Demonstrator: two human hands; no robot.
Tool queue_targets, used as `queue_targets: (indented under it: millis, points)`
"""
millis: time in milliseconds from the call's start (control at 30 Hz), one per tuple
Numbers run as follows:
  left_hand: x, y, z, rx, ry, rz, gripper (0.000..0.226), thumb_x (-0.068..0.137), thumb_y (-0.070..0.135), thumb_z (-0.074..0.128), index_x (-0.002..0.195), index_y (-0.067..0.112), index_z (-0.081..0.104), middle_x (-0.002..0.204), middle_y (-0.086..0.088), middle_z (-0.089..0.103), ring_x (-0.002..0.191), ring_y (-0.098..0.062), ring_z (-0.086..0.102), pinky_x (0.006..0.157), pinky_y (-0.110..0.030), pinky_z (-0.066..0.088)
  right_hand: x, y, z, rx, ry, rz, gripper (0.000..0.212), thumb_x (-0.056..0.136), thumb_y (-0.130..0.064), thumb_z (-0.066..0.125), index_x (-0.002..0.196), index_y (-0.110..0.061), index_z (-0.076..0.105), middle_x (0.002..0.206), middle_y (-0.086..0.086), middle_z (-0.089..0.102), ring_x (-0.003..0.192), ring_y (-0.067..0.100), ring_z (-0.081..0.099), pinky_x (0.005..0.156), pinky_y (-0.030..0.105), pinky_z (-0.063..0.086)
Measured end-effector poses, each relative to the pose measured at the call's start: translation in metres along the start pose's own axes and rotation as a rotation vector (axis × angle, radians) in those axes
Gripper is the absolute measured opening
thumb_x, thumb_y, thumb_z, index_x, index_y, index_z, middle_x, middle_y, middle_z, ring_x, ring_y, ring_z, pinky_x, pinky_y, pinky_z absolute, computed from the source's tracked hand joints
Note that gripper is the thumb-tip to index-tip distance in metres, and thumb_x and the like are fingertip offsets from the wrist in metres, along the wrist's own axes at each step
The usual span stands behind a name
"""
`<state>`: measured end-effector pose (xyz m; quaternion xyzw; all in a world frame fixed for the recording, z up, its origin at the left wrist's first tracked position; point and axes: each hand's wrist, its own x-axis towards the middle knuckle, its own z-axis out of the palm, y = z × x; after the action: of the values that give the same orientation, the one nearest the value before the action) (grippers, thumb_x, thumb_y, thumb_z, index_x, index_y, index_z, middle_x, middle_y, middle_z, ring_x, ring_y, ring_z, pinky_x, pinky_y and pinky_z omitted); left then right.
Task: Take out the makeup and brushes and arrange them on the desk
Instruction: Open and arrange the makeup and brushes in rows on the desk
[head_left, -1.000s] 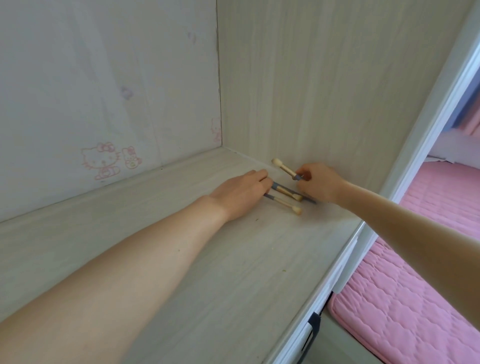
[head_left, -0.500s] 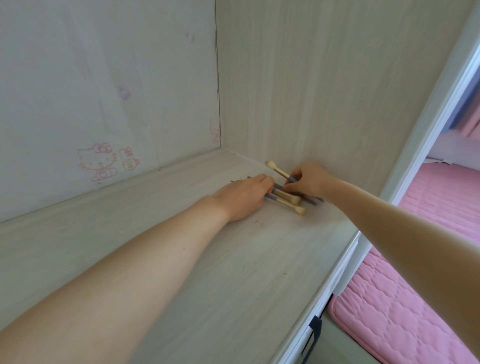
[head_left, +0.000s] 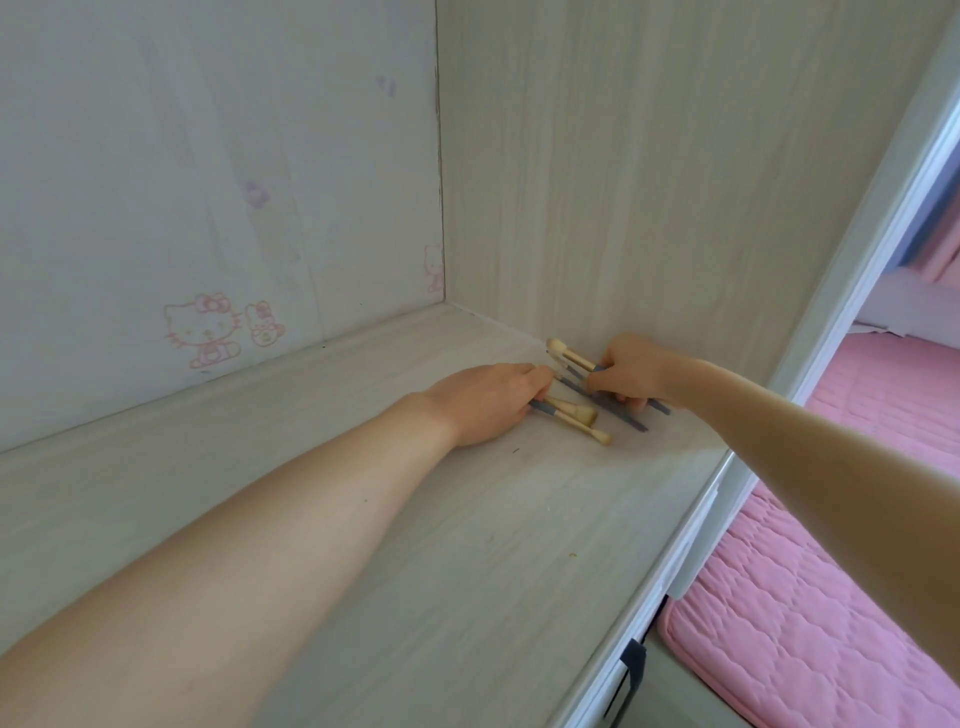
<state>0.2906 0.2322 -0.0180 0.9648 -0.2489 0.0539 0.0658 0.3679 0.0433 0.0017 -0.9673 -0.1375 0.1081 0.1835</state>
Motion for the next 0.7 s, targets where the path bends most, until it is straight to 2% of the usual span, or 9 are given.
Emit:
queue_targets:
  millis: [133,233,367,567,633,700]
  points:
    - [-0.008,-0.005,-0.005,0.031,0.021,-0.001,0.005,0.095,0.012,0.045,0.093,0.016,0.045,0.094,-0.005,0.054,0.083,-0.026,0.052,0.072,-0.041,0.045,-0.003,-0.001,-0.001,-0.109,0.140,-0.057,0.032,0.092,-0.029,0.052,0.065,-0.011,0.049,0.061,0.005,0.048,0.057,0.021,0.045,0.049,0.026,0.030]
    - [-0.013,-0.008,-0.005,0.024,0.035,0.007,0.006,0.094,0.011,0.046,0.092,0.016,0.046,0.094,-0.004,0.054,0.085,-0.024,0.051,0.074,-0.038,0.044,-0.003,-0.001,0.004,-0.109,0.190,-0.047,0.022,0.096,-0.027,0.044,0.085,-0.009,0.048,0.067,0.003,0.046,0.059,0.017,0.043,0.048,0.026,0.028]
    - [-0.022,-0.012,-0.002,0.024,0.074,-0.008,0.006,0.095,0.012,0.045,0.094,0.018,0.045,0.096,-0.001,0.053,0.084,-0.023,0.051,0.074,-0.041,0.046,0.000,0.001,0.015,-0.096,0.185,-0.031,0.019,0.097,-0.026,0.039,0.092,-0.009,0.046,0.070,0.001,0.045,0.060,0.015,0.042,0.049,0.026,0.029]
    - [-0.044,-0.011,-0.004,0.073,0.101,-0.016,0.010,0.097,0.012,0.042,0.097,0.022,0.045,0.097,0.001,0.052,0.085,-0.024,0.053,0.073,-0.041,0.047,-0.002,0.004,0.025,-0.186,0.159,-0.040,0.024,0.092,-0.033,0.051,0.099,-0.011,0.047,0.082,0.005,0.049,0.073,0.025,0.050,0.063,0.029,0.038]
    - [-0.052,-0.012,-0.007,0.080,0.106,-0.029,0.014,0.096,0.010,0.043,0.102,0.023,0.047,0.101,0.003,0.052,0.088,-0.023,0.054,0.072,-0.038,0.047,-0.003,0.003,0.027,-0.221,0.148,-0.039,0.025,0.093,-0.031,0.050,0.105,-0.009,0.052,0.084,0.007,0.052,0.073,0.025,0.051,0.063,0.028,0.040]
    - [-0.061,-0.012,-0.010,0.083,0.114,-0.035,0.021,0.098,0.010,0.044,0.112,0.022,0.053,0.107,0.002,0.054,0.093,-0.023,0.056,0.075,-0.037,0.047,-0.005,0.001,0.028,-0.255,0.144,-0.029,0.027,0.094,-0.027,0.047,0.112,-0.008,0.053,0.098,0.013,0.058,0.082,0.029,0.055,0.068,0.030,0.043]
